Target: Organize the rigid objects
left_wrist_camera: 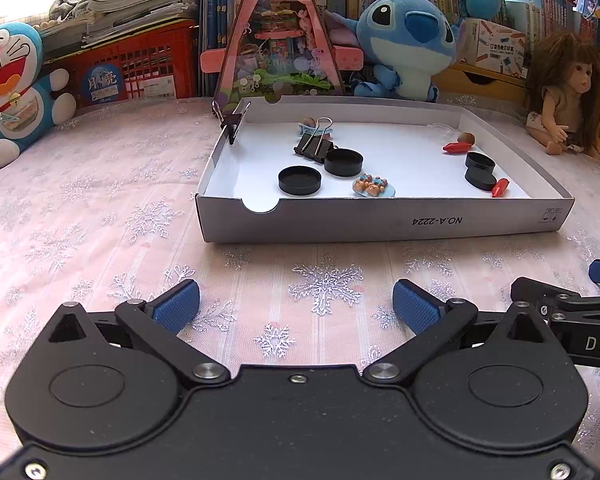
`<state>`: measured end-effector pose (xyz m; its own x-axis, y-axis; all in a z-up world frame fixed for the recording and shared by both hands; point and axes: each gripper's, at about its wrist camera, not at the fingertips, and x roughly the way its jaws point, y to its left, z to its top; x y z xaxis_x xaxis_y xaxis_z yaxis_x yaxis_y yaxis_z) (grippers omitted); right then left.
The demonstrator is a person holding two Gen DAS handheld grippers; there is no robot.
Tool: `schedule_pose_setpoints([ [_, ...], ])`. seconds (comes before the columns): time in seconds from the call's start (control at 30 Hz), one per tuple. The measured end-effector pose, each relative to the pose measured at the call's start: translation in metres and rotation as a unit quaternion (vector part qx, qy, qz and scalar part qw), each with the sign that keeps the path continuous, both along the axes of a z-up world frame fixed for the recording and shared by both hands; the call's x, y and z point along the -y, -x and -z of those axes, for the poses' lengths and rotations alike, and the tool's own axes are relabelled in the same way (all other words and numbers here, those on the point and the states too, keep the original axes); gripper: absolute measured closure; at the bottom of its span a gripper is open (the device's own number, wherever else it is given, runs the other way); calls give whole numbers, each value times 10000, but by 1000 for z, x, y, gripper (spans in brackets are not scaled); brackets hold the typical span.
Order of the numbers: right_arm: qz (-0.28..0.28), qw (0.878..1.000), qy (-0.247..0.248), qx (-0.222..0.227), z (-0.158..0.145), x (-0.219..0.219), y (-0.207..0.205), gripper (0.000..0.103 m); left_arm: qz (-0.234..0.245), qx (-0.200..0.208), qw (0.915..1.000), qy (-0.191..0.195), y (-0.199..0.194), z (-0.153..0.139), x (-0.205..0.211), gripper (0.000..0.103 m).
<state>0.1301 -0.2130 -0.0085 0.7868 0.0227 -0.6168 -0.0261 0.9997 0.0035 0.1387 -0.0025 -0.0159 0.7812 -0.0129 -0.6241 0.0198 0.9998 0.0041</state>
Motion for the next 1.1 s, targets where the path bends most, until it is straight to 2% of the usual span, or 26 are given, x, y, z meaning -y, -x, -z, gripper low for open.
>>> schedule_pose_setpoints([
  [1.1,0,10000,0,1,0,0,0,0,-82,50,10000,8,6,1,0,0],
])
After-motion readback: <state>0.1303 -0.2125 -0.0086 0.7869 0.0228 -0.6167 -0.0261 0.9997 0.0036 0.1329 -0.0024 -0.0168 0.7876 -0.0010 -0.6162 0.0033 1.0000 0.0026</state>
